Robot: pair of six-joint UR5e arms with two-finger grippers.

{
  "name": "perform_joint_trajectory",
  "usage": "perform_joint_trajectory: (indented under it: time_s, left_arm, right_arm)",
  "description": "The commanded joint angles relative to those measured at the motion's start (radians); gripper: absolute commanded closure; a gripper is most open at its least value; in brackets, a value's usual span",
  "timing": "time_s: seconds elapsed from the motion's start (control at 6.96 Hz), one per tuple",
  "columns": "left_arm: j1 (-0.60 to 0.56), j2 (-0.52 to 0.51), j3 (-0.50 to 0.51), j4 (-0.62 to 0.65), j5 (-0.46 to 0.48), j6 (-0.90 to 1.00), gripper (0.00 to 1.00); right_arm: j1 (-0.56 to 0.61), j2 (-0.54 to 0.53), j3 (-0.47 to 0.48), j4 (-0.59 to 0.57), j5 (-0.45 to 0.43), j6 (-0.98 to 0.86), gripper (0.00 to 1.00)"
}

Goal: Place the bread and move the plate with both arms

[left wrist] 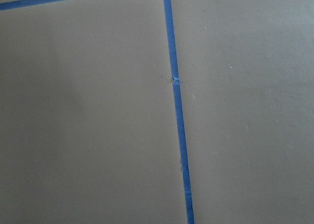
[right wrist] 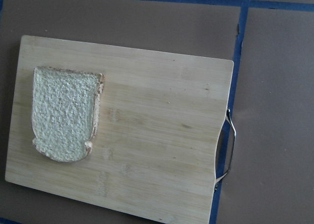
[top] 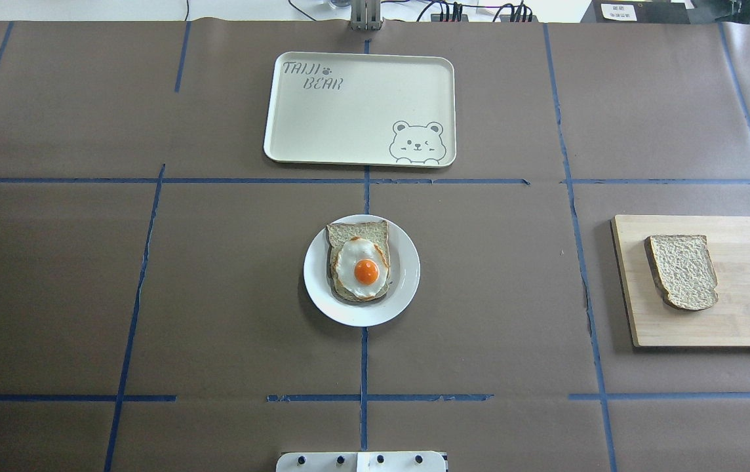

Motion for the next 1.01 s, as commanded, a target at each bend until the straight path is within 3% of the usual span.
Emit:
perform_joint_trajectory:
  time_s: [0.0, 0.14, 0.43, 0.57, 0.86]
  left_arm:
    - [0.001, -0.001, -0.002, 0.000, -0.002, -0.001, 0.00]
    - [0.001, -0.003, -0.002, 0.000, -0.001, -0.001, 0.00]
    - [0.001, -0.003, -0.002, 0.000, -0.001, -0.001, 0.00]
    - [0.001, -0.003, -0.002, 0.000, -0.001, -0.001, 0.00]
    - [0.001, -0.003, -0.003, 0.000, -0.002, -0.001, 0.00]
  right_arm:
    - [-0.104, -0.008, -0.015, 0.288, 0.024, 0.363, 0.01]
    - [-0.153, -0.009, -0.073, 0.451, 0.024, 0.493, 0.02]
    - [-0.276, -0.003, -0.204, 0.845, -0.066, 0.862, 0.05]
    - [-0.334, 0.001, -0.230, 0.935, -0.106, 0.975, 0.08]
    - [-0.455, 0.021, -0.230, 0.966, -0.208, 1.106, 0.18]
